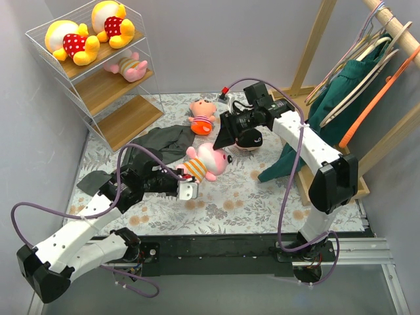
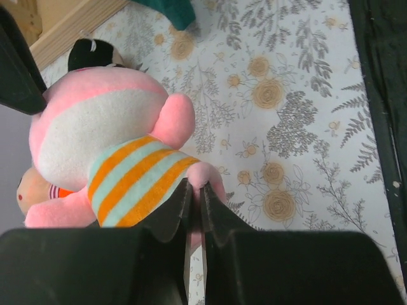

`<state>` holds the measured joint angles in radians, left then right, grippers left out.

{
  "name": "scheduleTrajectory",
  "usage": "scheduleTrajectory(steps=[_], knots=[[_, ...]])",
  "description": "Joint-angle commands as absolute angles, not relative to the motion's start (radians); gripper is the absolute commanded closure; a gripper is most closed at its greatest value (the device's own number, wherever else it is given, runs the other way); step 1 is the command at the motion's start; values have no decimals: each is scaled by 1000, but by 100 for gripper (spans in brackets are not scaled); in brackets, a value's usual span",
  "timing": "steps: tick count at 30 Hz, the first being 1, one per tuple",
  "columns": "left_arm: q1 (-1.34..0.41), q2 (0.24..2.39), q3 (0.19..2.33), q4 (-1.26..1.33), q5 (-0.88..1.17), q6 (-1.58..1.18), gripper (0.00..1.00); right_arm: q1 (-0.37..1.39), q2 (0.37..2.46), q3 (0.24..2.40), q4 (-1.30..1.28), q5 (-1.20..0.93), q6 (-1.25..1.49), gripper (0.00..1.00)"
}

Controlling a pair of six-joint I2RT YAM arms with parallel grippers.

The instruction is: Place and organize the stuffed toys onto the shelf

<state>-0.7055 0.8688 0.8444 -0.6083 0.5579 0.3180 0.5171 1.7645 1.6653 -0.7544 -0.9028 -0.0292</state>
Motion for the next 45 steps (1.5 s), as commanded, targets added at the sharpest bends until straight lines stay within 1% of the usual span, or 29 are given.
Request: scheduleTrajectory(steps=[1, 6, 7, 10, 11, 14, 17, 21, 25, 30, 38, 45], knots=[[-709, 882, 856, -444, 373, 145, 100, 514, 1625, 1669, -583, -806, 179, 38], [-709, 871, 824, -284, 218, 95, 100, 514, 1537, 1677, -557, -635, 259, 23], [-709, 879, 825, -267, 184, 91, 100, 514, 1523, 1661, -534, -617, 281, 17], [-707, 908, 845, -215, 30, 67, 100, 514, 1470, 1623, -483, -565, 317, 15], [-709, 919, 854, -197, -60, 63, 100, 514, 1457, 1615, -477, -543, 334, 15], [-707, 945, 897, -180, -191, 49, 100, 514, 1428, 1597, -460, -522, 339, 15], [-707, 945, 920, -146, -273, 38, 100, 514, 1411, 1582, -456, -503, 342, 15], [-693, 962, 952, -109, -421, 116, 100, 514, 1387, 1548, -430, -500, 348, 15], [-651, 986, 994, -46, -463, 193, 100, 514, 1385, 1540, -422, -503, 351, 15], [-548, 1023, 1084, -32, -483, 225, 100, 515, 1379, 1537, -430, -503, 345, 15], [-402, 1075, 1169, 47, -476, 301, 100, 514, 1371, 1545, -452, -497, 325, 15], [-308, 1150, 1140, 138, -452, 390, 100, 514, 1362, 1539, -459, -497, 314, 15]])
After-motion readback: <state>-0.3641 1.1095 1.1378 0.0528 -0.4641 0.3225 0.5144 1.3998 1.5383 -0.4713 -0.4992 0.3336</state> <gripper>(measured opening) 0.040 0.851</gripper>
